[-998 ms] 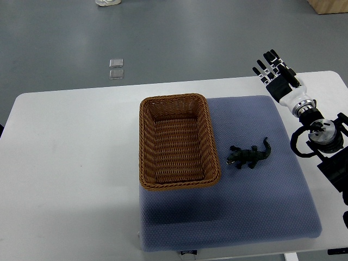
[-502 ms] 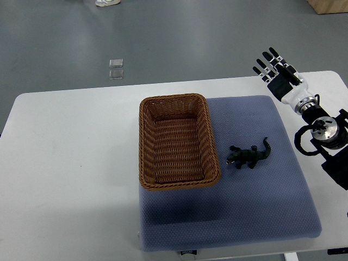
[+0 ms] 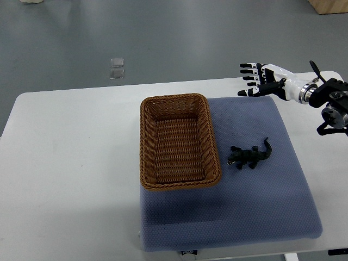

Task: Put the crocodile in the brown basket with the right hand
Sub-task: 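Move the right hand over the toy crocodile and lower it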

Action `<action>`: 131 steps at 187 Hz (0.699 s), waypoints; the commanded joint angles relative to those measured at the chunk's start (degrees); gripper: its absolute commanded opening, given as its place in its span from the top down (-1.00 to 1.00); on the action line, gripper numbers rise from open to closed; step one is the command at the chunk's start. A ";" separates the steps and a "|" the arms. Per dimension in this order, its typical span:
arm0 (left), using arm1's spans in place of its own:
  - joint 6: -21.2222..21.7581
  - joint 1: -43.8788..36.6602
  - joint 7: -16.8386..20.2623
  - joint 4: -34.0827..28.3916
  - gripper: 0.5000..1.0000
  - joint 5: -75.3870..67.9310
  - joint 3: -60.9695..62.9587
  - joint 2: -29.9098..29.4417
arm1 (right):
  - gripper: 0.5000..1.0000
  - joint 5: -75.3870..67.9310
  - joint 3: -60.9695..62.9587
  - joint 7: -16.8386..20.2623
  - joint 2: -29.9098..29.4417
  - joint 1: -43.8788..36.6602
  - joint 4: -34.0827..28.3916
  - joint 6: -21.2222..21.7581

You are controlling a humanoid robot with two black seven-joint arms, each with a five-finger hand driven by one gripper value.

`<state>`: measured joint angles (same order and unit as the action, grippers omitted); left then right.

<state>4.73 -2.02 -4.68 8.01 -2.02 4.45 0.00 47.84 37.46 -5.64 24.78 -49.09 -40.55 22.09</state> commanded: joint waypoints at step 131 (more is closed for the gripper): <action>-0.08 0.00 -0.06 -0.01 -1.00 0.00 -0.05 0.00 | -0.72 10.87 -25.06 11.27 13.98 -14.29 -26.42 12.91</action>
<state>4.66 -2.00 -4.73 8.00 -2.02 4.41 0.00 57.90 12.47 5.56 39.61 -65.96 -66.82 35.00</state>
